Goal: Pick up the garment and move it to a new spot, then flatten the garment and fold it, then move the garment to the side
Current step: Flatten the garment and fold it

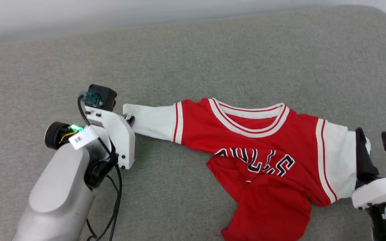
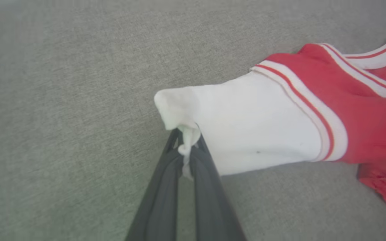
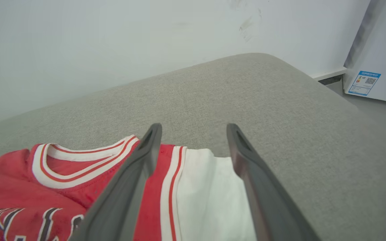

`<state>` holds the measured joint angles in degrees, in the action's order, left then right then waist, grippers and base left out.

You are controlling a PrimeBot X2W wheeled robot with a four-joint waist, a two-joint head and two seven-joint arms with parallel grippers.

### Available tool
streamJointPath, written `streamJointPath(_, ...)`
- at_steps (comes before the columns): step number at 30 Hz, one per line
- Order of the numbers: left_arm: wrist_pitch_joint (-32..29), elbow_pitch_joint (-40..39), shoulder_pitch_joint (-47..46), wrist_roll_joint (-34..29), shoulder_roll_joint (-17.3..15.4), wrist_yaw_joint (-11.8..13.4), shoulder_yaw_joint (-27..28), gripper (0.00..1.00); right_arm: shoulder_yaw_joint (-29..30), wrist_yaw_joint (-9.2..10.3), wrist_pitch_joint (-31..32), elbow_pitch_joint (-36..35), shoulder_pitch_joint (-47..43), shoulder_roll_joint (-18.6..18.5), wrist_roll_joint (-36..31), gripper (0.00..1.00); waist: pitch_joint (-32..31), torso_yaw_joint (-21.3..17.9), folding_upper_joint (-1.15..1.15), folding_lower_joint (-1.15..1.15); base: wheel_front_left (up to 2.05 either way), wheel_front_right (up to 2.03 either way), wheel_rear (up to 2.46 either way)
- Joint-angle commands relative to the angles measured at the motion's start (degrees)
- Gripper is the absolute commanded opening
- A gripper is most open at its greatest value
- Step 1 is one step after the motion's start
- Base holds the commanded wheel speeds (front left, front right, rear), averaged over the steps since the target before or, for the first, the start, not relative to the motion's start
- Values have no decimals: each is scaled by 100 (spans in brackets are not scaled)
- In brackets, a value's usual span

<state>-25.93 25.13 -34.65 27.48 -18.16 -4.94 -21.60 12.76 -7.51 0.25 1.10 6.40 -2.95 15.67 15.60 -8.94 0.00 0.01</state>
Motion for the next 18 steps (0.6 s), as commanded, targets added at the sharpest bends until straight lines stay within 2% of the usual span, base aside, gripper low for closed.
streamJointPath(1, 55, -109, 178, 26, -52, 65, 43, 0, 128, 5, 140, 90, -89, 11, 50, 100, -182, 152, 0, -1, 0, 0, 0)
streamJointPath(8, 160, -1063, 654, 91, -196, 310, 188, 0, 900, 4, 1382, 698, 107, -285, 164, 100, -285, 424, 0, -1, 0, 0, 0)
streamJointPath(13, 68, -1621, 775, 113, -217, 416, 177, 0, 889, 4, 2530, 1260, 498, -682, 285, 100, -159, 588, 0, -1, 0, 0, 0)
streamJointPath(18, 5, -1951, 795, 123, -196, 477, 141, 0, 713, 4, 3261, 1769, 929, -993, 346, 100, 35, 714, 0, -1, 0, 0, 0)
